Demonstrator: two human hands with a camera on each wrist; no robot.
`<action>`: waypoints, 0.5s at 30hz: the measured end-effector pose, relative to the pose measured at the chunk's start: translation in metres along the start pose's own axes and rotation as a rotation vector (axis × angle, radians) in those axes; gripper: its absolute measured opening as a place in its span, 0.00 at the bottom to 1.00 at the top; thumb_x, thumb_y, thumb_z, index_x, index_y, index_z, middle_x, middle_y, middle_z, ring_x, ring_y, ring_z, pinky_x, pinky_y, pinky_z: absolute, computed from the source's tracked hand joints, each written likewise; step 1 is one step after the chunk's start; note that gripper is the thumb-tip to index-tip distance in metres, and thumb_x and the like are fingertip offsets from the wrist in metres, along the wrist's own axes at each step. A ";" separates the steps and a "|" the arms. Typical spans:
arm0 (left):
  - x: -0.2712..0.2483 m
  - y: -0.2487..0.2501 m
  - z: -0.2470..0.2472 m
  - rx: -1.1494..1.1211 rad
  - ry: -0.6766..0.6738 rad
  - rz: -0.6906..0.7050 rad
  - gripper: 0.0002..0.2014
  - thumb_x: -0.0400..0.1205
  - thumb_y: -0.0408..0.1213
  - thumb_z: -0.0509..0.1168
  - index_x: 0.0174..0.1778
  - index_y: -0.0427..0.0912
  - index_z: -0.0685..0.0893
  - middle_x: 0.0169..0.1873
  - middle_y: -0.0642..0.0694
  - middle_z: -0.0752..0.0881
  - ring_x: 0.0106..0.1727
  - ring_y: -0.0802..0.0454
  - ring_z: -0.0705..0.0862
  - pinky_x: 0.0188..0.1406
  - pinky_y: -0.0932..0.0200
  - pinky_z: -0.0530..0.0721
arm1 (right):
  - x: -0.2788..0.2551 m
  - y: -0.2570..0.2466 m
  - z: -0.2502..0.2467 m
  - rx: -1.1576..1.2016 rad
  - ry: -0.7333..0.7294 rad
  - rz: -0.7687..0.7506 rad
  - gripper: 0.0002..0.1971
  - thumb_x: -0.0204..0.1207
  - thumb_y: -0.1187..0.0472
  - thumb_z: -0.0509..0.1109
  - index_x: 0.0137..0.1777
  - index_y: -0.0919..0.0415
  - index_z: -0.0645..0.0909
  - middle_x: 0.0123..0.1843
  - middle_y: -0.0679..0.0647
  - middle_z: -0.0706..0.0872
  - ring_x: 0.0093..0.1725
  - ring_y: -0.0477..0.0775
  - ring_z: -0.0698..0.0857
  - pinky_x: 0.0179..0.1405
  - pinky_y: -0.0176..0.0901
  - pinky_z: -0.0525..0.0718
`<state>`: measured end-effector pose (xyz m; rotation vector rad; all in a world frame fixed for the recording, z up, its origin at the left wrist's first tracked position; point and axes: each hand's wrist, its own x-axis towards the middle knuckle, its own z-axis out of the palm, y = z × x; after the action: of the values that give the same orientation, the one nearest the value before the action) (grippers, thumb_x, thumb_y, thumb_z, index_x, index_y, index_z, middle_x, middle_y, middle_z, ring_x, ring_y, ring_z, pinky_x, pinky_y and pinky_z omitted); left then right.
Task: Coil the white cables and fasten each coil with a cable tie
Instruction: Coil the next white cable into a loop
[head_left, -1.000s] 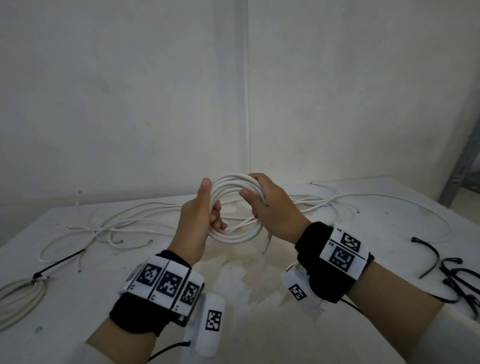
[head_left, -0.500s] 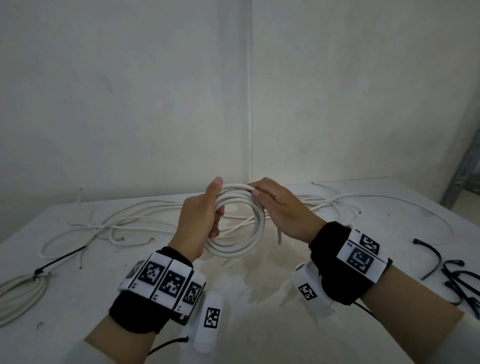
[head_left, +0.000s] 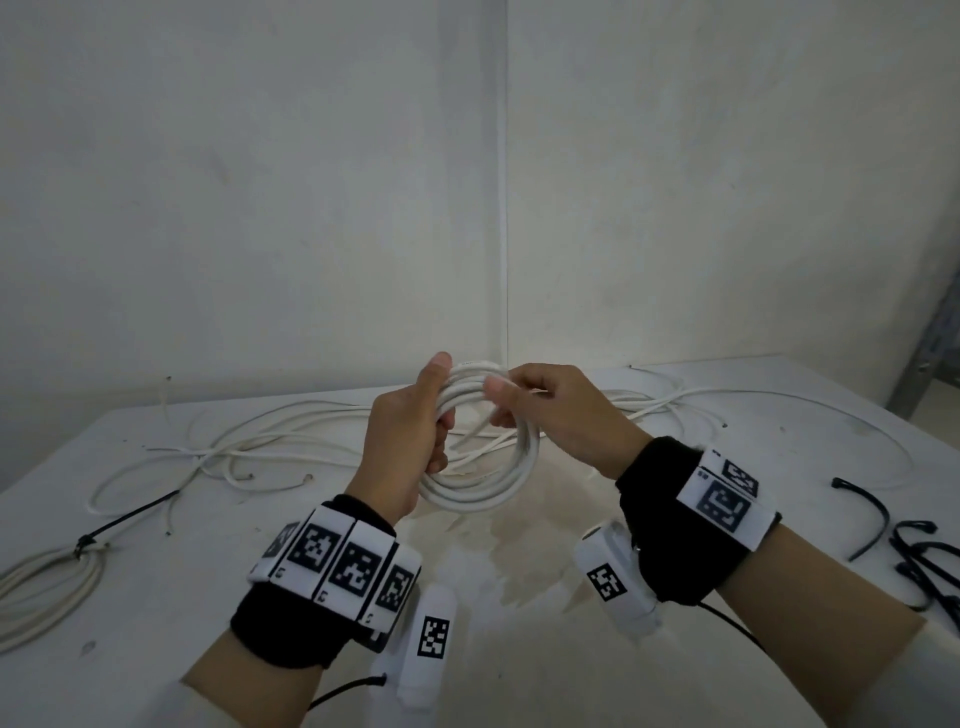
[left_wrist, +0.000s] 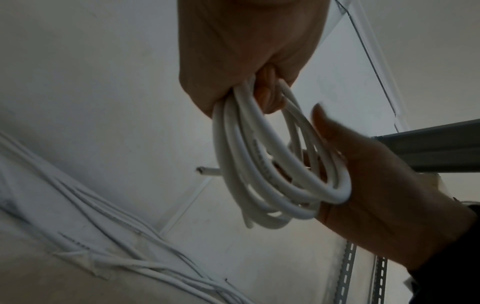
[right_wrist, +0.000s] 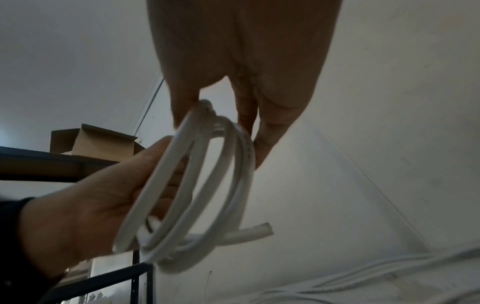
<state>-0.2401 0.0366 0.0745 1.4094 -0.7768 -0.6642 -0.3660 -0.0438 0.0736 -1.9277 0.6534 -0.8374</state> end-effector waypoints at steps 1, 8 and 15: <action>0.000 0.001 0.001 -0.003 0.005 0.003 0.25 0.81 0.52 0.60 0.21 0.40 0.72 0.12 0.49 0.67 0.13 0.55 0.62 0.16 0.64 0.63 | -0.001 0.000 0.001 0.013 -0.014 -0.017 0.14 0.70 0.50 0.74 0.45 0.62 0.84 0.41 0.57 0.89 0.41 0.51 0.89 0.49 0.43 0.85; 0.002 0.005 0.007 0.008 0.006 0.037 0.26 0.82 0.52 0.59 0.20 0.40 0.72 0.12 0.49 0.68 0.11 0.55 0.64 0.15 0.63 0.65 | -0.004 0.002 0.008 0.334 0.003 -0.037 0.06 0.75 0.72 0.68 0.41 0.61 0.81 0.27 0.51 0.86 0.30 0.47 0.86 0.35 0.35 0.85; 0.005 -0.001 0.004 0.030 0.046 0.094 0.26 0.82 0.50 0.61 0.20 0.39 0.72 0.11 0.52 0.70 0.12 0.55 0.66 0.14 0.66 0.64 | -0.007 -0.004 0.004 0.399 -0.237 0.022 0.08 0.70 0.60 0.69 0.46 0.62 0.80 0.24 0.49 0.83 0.20 0.43 0.78 0.22 0.32 0.78</action>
<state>-0.2404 0.0306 0.0743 1.4014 -0.8145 -0.5477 -0.3670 -0.0347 0.0734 -1.6193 0.3337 -0.6550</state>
